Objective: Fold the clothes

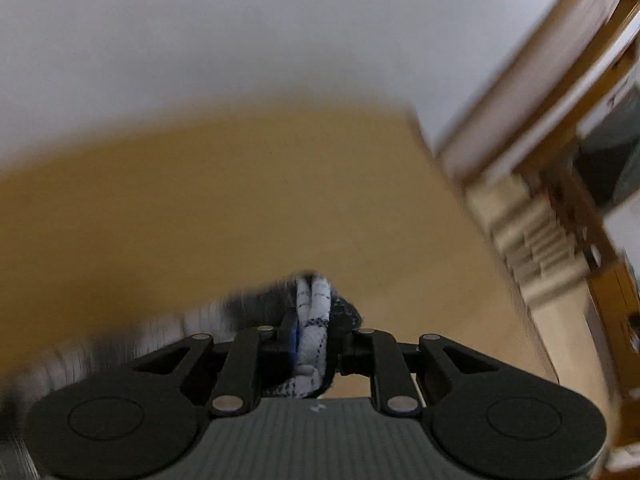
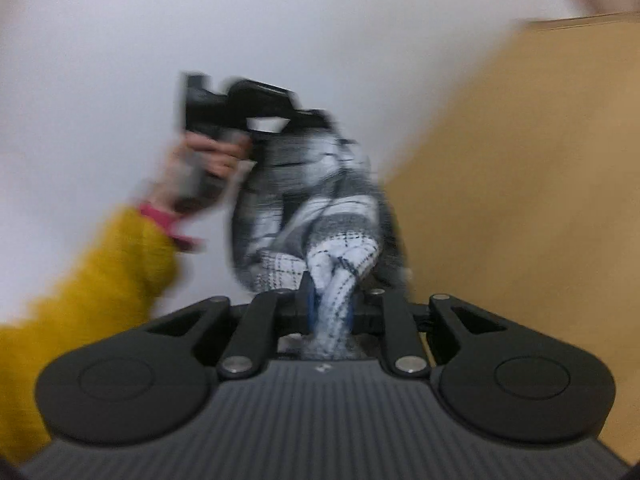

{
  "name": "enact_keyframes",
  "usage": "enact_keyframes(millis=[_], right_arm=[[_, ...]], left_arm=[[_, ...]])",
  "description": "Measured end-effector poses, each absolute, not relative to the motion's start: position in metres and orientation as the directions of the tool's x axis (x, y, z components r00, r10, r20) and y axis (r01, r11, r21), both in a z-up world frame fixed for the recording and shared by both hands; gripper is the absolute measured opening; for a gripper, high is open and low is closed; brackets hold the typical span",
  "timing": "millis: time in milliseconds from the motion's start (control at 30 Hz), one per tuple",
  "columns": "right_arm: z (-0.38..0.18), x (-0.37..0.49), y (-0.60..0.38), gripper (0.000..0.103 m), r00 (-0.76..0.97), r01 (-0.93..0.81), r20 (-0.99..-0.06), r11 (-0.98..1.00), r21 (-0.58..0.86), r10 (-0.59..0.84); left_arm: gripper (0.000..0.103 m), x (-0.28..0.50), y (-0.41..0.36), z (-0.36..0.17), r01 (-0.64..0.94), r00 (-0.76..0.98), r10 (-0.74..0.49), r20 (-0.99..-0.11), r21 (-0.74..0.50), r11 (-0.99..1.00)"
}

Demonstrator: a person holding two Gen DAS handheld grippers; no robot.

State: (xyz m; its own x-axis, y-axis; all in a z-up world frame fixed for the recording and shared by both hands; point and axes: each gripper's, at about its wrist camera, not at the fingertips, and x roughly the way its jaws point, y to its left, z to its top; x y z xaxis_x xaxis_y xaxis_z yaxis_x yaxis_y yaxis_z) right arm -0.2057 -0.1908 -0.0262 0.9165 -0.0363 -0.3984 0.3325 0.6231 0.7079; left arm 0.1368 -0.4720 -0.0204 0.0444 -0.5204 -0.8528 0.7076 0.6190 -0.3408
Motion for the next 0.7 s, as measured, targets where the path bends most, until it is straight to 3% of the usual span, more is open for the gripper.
enact_keyframes(millis=[67,167,200,300,367,467,567,700], right_arm=[[-0.060,-0.220,-0.233,0.025,0.797,0.554,-0.582,0.579,0.598,-0.162],[-0.086,-0.246,-0.272,0.025,0.691,0.679,-0.684,0.536,0.503,-0.234],[-0.087,-0.252,-0.280,0.025,0.689,0.678,-0.685,0.546,0.492,-0.237],[-0.071,-0.262,-0.275,0.033,0.689,0.646,-0.673,0.651,0.399,-0.271],[-0.053,-0.266,-0.274,0.045,0.698,0.609,-0.639,0.738,0.292,-0.323],[-0.028,-0.244,-0.275,0.062,0.760,0.495,-0.561,0.852,0.171,-0.329],[-0.025,-0.210,-0.262,0.070,0.826,0.277,-0.543,0.947,0.160,-0.150],[-0.047,-0.166,-0.247,0.070,0.796,0.193,-0.600,0.973,0.123,-0.081]], left_arm=[[0.022,0.132,-0.502,-0.086,0.728,-0.042,-0.505,-0.862,-0.373,0.575],[0.032,0.099,-0.512,-0.104,0.797,-0.068,-0.515,-0.855,-0.357,0.488],[0.036,0.092,-0.503,-0.098,0.814,-0.054,-0.525,-0.849,-0.342,0.469],[0.061,0.081,-0.471,-0.081,0.859,0.001,-0.554,-0.832,-0.283,0.427],[0.075,0.090,-0.435,-0.071,0.872,0.074,-0.566,-0.821,-0.223,0.436],[0.076,0.107,-0.383,-0.062,0.839,0.138,-0.558,-0.818,-0.203,0.505],[0.078,0.147,-0.323,-0.052,0.785,0.229,-0.510,-0.829,-0.152,0.600],[0.078,0.169,-0.223,-0.079,0.679,0.352,-0.339,-0.872,-0.011,0.734]])
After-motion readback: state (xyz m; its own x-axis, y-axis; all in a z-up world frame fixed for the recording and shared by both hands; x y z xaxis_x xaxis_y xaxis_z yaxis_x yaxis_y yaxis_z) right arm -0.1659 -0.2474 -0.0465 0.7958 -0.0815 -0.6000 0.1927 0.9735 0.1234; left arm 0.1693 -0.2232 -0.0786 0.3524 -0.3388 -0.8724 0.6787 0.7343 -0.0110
